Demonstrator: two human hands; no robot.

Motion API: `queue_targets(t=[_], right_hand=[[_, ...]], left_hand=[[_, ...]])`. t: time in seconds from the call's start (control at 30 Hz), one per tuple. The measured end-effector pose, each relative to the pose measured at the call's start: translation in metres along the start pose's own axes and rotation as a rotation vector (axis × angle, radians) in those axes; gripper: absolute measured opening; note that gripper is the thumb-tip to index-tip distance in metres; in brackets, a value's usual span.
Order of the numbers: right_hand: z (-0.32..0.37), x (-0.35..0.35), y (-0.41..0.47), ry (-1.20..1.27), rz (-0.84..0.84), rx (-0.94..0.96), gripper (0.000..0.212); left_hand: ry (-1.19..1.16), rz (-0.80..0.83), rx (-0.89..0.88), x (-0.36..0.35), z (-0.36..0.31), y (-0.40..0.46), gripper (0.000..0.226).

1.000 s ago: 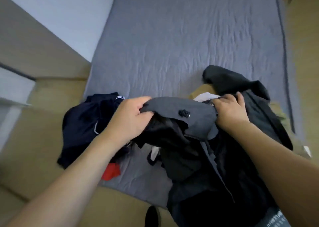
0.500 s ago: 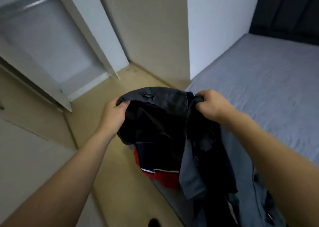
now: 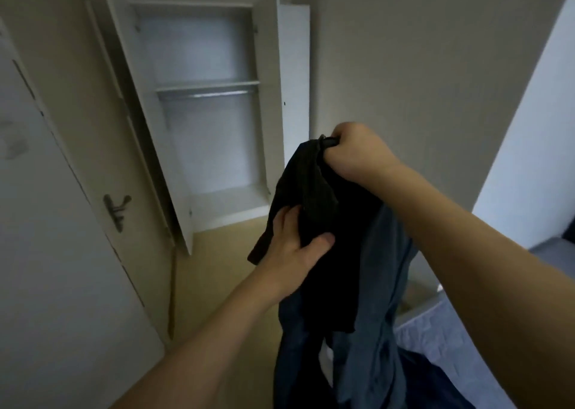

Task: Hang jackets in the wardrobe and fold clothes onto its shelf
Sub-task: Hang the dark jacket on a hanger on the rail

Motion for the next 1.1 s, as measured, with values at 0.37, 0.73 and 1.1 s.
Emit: queue_targets(t=[0.37, 0.73, 1.1], right_hand=[[-0.042, -0.124, 0.211, 0.088, 0.022, 0.004, 0.012], [-0.058, -0.264, 0.422, -0.142, 0.191, -0.084, 0.023], [-0.036, -0.418, 0.641, 0.886, 0.323, -0.681, 0.022]], left_hand=[[-0.044, -0.401, 0.252, 0.127, 0.157, 0.222, 0.030], [-0.084, -0.749, 0.089, 0.313, 0.178, 0.427, 0.036], [-0.224, -0.443, 0.322, 0.402, 0.353, 0.640, 0.020]])
Point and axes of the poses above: each hand's wrist, its own y-axis towards the middle knuckle, its own x-axis out of the back of the hand, z = x × y, the point moved 2 cm from there along y, towards the middle knuckle, and after that the axes turned 2 degrees about y, right-handed, at the moved point
